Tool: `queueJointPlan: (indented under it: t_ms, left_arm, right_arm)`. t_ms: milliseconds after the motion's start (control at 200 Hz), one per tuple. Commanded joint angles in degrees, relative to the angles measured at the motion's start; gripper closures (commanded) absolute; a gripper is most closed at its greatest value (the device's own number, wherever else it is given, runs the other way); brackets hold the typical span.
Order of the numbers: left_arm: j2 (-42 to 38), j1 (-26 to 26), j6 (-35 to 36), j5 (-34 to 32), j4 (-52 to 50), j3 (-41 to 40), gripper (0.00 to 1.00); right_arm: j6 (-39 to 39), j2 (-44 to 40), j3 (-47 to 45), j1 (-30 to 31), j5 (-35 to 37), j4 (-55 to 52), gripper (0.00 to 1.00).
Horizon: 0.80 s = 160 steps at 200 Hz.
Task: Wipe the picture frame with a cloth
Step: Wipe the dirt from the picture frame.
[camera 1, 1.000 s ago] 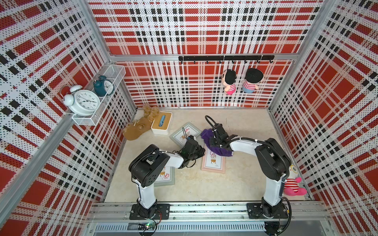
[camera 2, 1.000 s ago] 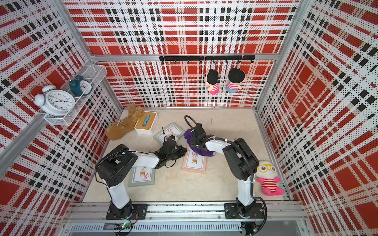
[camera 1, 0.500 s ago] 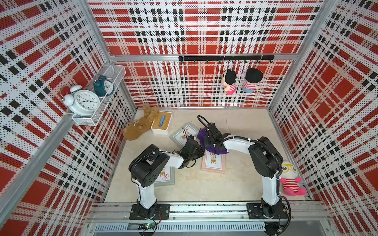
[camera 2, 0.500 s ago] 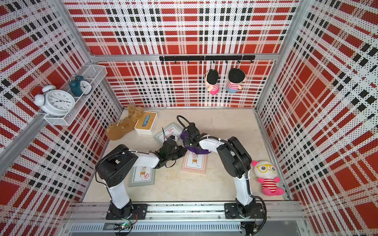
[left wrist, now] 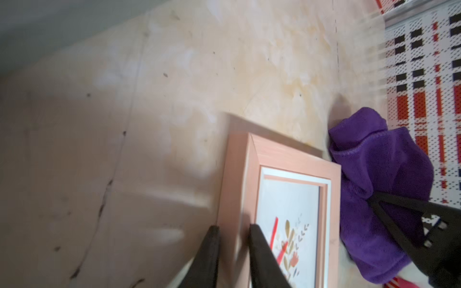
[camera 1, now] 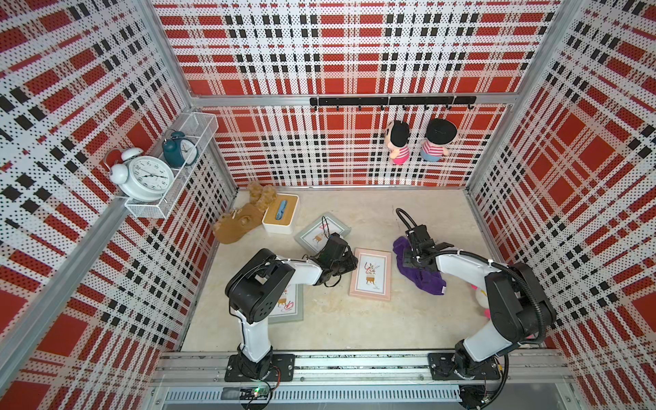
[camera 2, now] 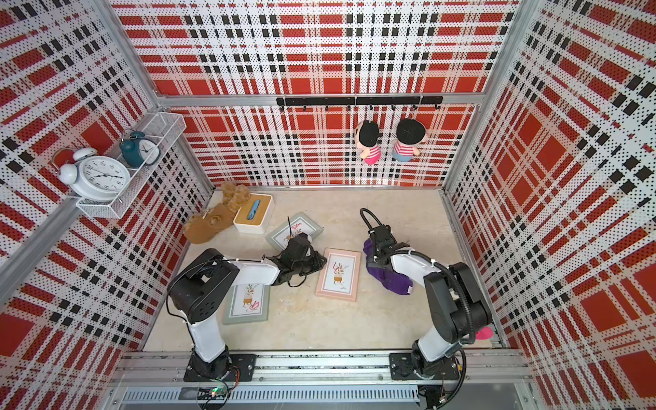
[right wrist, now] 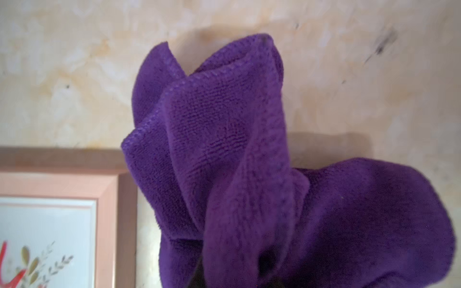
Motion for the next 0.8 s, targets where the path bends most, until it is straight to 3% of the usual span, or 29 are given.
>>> queueJointPlan:
  t_ms: [0,125,306,531,676,797]
  left_arm:
    - [1.14,0.14,3.75,2.41,-9.12,3.12,0.69]
    - [0.5,0.22,3.64,3.07,-9.0,3.2,0.66]
    - [0.9,0.64,1.99,4.29,-5.96,1.15,0.68]
    - [3.13,2.64,1.49,6.21,-3.38,4.22,0.73]
    - [6.1,3.53,2.28,5.41,-5.11,7.71,0.74]
    - [6.79,3.73,2.76,2.21,-9.02,8.62,0.76]
  right_arm:
    - [4.49,-0.94,-4.15,0.61,-10.23,5.08,1.0]
    - [5.35,0.08,-4.88,1.75,-13.74,9.45,1.0]
    - [4.96,3.96,-2.23,2.06,-18.0,13.68,1.0]
    - [1.92,13.46,9.41,2.12,-19.22,15.78,1.0]
    - [-2.66,19.89,17.68,1.88,-16.54,13.33,1.0]
    - [-3.76,19.05,18.1,0.72,-11.15,10.64,1.0]
